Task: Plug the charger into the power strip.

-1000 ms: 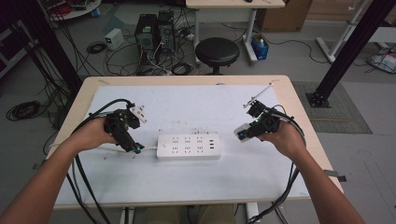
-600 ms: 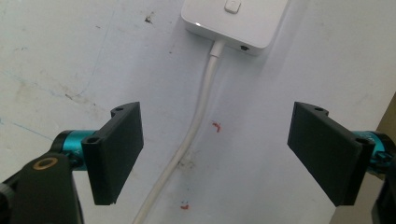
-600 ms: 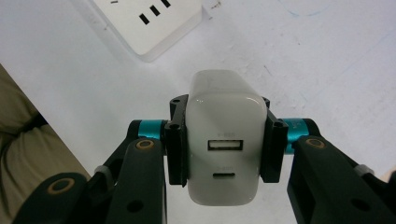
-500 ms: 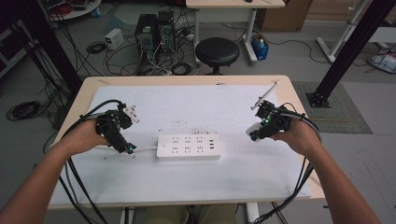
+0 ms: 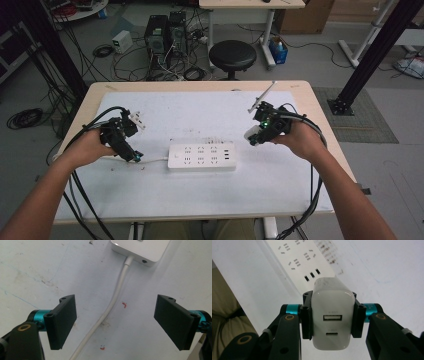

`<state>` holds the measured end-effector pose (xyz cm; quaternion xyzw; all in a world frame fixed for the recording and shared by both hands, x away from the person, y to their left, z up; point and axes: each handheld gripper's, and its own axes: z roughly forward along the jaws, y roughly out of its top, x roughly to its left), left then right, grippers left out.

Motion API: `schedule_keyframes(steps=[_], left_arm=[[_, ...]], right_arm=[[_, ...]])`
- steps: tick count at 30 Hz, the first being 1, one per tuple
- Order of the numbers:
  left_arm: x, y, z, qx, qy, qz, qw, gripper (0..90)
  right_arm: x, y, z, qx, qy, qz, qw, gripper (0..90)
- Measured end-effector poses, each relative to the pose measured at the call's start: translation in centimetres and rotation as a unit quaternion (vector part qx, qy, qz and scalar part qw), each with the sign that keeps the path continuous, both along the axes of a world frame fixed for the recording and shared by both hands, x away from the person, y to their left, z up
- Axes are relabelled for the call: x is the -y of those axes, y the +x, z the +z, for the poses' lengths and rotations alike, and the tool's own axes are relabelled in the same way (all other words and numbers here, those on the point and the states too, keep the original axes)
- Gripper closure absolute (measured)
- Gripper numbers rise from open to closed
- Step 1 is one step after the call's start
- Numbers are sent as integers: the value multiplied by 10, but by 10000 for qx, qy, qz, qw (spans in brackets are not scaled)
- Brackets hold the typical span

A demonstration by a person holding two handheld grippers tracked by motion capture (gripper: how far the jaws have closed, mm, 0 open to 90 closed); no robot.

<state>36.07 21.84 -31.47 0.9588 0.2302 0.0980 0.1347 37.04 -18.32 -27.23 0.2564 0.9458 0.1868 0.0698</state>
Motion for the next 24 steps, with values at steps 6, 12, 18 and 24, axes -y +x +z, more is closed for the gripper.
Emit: schedule_keyframes(steps=[6,12,18,24], left_arm=[[1,1,-10,-20,-20,-8,10000,183],[1,-1,-18,-61,-81,-88,9999,183],[-1,-4,-24,-42,-71,-139,9999,183],[-2,-4,-26,-72,-61,-137,9999,183]], right_arm=[[-34,8,-4,69,-253,527,9983,617],[-78,17,-26,4,-733,1104,9912,618],[-102,27,-48,-94,-1067,1315,9855,618],[-116,36,-67,-142,-1256,1638,9784,618]])
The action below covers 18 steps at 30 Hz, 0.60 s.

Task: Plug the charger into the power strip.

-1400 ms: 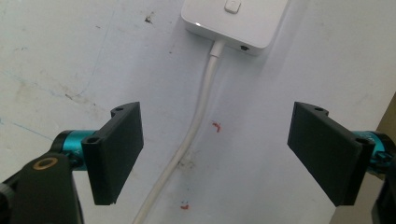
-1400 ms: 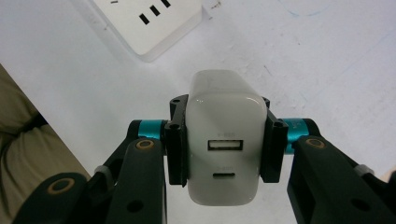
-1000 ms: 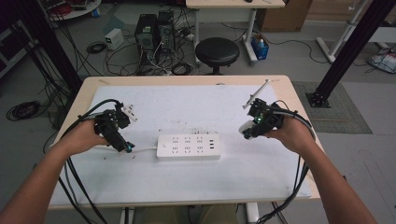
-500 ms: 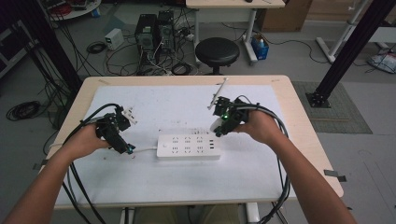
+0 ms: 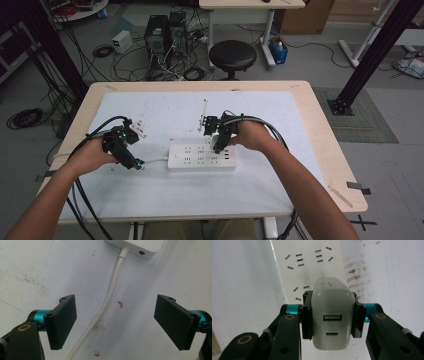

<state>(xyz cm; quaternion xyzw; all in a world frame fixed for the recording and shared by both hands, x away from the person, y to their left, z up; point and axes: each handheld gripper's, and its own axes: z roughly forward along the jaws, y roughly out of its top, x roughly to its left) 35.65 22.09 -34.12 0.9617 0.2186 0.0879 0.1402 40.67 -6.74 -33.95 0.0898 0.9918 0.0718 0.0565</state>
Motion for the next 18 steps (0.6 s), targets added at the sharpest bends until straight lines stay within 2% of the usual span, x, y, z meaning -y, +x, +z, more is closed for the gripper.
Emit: schedule_keyframes(steps=[5,7,9,10,13,14,16,18], left_arm=[[-1,1,-2,-29,8,-12,10000,183],[-1,1,-3,-41,3,-2,10000,183],[-1,2,-4,-67,20,-4,10000,183],[0,2,-5,-71,-1,13,10000,183],[0,2,-5,-76,15,-10,10000,183],[0,2,-5,-76,11,-8,10000,183],[-1,2,-4,-79,13,7,10000,183],[0,1,-4,-76,4,27,10000,183]], right_arm=[[-7,3,-12,12,-197,111,9997,619],[-8,3,-13,11,-131,176,9998,618],[-11,3,-15,57,-156,374,9992,619],[-13,1,-17,129,-235,536,9982,619],[-15,3,-17,127,-355,807,9960,620],[-16,3,-17,170,-404,1050,9935,619],[-18,1,-18,226,-482,1269,9905,619],[-22,2,-18,184,-545,1160,9916,619]])
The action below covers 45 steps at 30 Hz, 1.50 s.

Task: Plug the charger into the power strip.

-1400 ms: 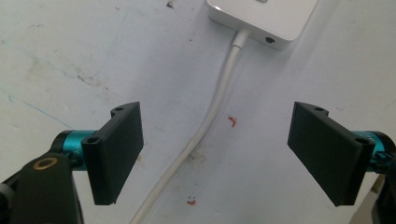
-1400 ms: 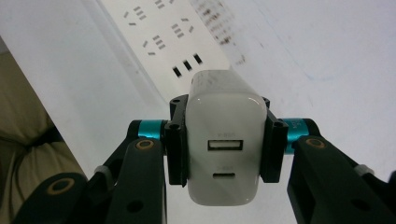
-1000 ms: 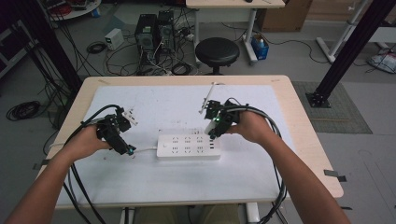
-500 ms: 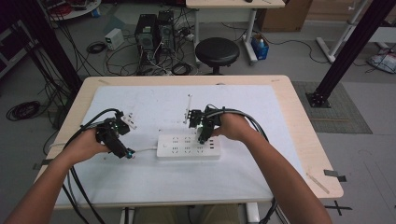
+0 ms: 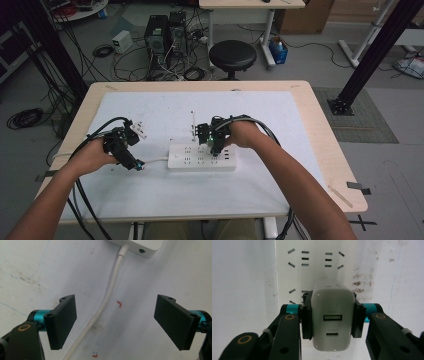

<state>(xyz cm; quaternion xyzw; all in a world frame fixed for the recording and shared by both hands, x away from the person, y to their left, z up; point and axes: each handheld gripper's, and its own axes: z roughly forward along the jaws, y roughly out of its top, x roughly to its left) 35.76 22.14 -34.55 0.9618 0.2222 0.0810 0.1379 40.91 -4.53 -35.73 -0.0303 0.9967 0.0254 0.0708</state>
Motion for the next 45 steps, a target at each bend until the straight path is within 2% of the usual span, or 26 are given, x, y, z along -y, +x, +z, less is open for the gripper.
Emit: schedule_keyframes(steps=[1,7,9,14,19,20,25,26,28,31,33,34,35,37,38,39,41,42,43,45], left_arm=[[0,0,0,8,-19,-11,10000,183],[-2,-1,-1,-22,-37,-18,10000,183],[-2,-1,-1,-20,-42,-17,10000,183],[-1,1,-2,-39,-14,-55,10000,183],[-1,1,-4,-40,-102,1,9999,183],[-1,1,-4,-52,-95,2,9999,184],[-3,2,-5,-55,-139,43,9999,183],[-3,2,-5,-57,-108,26,9999,183],[-5,2,-6,-76,-137,70,9999,183],[-6,2,-6,-77,-152,90,9998,183],[-7,2,-5,-54,-190,126,9997,183],[-7,2,-4,-49,-201,125,9997,183],[-8,2,-4,-29,-208,133,9997,183],[-9,0,-4,0,-286,195,9994,183],[-9,0,-4,-11,-257,176,9995,183],[-10,-1,-5,-9,-303,226,9993,183],[-12,-1,-7,-30,-291,250,9993,183],[-13,-2,-8,-24,-377,300,9988,183],[-14,-1,-7,-46,-288,233,9993,183],[-17,0,-7,-46,-295,249,9992,183]], right_arm=[[-3,2,0,-58,-44,-266,9996,620],[-4,2,-1,-110,-61,-558,9984,623],[-6,1,-5,-53,-195,-522,9984,623],[-4,5,-5,-185,-88,-565,9982,624],[-5,6,-6,-251,-110,-683,9973,624],[-5,7,-6,-233,-124,-611,9978,624],[-9,8,-6,-258,-300,-576,9976,624],[-11,6,-11,-173,-379,-474,9980,624],[-17,6,-12,-158,-502,-408,9978,625],[-17,7,-12,-215,-526,-507,9971,625],[-17,8,-13,-232,-504,-481,9973,624],[-16,9,-13,-275,-478,-566,9969,624],[-15,9,-14,-265,-383,-590,9972,623],[-13,7,-16,-200,-337,-658,9971,621],[-12,5,-19,-163,-277,-702,9970,619],[-11,5,-20,-120,-279,-664,9973,619],[-8,6,-20,-170,-176,-738,9970,618],[-8,7,-19,-221,-159,-801,9964,617],[-6,9,-20,-292,-87,-782,9965,616],[-5,13,-19,-472,-37,-870,9951,610]])
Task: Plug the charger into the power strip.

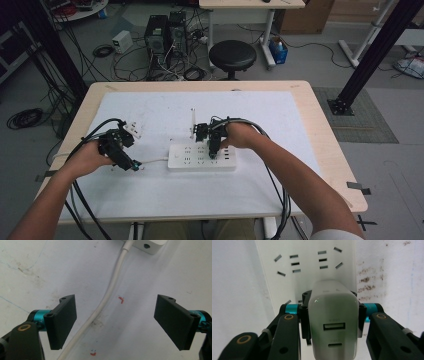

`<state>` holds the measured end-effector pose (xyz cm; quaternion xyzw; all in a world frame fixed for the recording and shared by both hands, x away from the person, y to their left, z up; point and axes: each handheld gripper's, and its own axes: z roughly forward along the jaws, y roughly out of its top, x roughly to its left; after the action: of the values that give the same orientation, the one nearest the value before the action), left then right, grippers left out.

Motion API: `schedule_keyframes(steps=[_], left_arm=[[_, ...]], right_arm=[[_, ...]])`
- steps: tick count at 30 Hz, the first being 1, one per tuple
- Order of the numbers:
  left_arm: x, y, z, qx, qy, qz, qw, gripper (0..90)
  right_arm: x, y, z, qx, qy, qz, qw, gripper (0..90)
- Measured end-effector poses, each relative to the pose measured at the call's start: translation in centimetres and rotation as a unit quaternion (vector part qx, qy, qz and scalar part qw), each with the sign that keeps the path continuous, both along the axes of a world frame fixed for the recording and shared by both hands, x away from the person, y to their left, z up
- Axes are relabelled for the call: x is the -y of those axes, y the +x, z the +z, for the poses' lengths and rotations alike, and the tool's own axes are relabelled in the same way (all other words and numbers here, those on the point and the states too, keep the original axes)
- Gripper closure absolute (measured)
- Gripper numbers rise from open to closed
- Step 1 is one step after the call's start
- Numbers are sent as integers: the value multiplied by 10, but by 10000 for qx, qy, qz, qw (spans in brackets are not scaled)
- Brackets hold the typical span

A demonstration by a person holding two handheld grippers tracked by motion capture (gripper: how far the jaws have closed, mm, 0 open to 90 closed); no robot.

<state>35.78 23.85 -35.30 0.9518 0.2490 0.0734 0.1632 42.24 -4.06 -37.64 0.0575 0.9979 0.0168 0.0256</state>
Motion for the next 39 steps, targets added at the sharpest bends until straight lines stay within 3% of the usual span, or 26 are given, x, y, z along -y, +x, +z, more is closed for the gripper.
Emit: schedule_keyframes(steps=[3,5,8,9,11,13,15,17,18,21,23,24,27,29,31,33,37,38,39], left_arm=[[0,1,-1,1,-25,2,10000,183],[1,2,-1,0,-29,-13,10000,183],[3,2,-3,-1,-60,-33,10000,183],[3,2,-3,8,-63,-60,10000,183],[3,1,-3,19,-92,-27,10000,183],[3,1,-3,20,-72,-42,10000,183],[3,-1,-2,42,-89,-32,9999,183],[3,-3,-3,47,-127,4,9999,183],[3,-3,-3,57,-150,27,9999,183],[2,-4,-1,63,-116,13,9999,183],[2,-5,-1,70,-145,42,9999,183],[3,-5,-1,78,-143,31,9999,183],[3,-7,2,124,-161,25,9998,183],[2,-7,5,160,-183,48,9997,183],[2,-7,8,227,-244,123,9994,183],[1,-7,12,270,-234,133,9993,183],[-1,-8,20,371,-253,208,9988,183],[-2,-8,22,397,-264,227,9986,183],[-2,-9,23,421,-265,253,9984,183]], right_arm=[[3,4,-1,-146,108,-87,9998,559],[4,5,-1,-221,124,-121,9996,307],[9,6,4,-384,412,-306,9979,176],[11,6,8,-314,521,-428,9972,175],[14,5,16,2,728,-777,9943,66],[20,4,25,184,977,-804,9918,62],[27,6,33,-6,1112,-832,9903,63],[36,10,39,8,1283,-904,9876,63],[40,10,42,81,1244,-994,9872,63],[49,4,48,165,1193,-878,9888,63],[54,1,52,407,1105,-1063,9873,57],[57,1,54,459,1082,-1150,9864,6],[68,-3,62,820,1126,-1298,9817,6],[79,-5,69,815,1163,-1514,9782,7],[88,-10,75,963,1132,-1706,9741,7],[97,-13,78,980,1072,-1883,9713,8],[123,-21,83,976,1150,-2304,9613,8],[128,-22,83,949,1142,-2350,9606,8],[133,-23,83,932,1144,-2465,9578,8]])
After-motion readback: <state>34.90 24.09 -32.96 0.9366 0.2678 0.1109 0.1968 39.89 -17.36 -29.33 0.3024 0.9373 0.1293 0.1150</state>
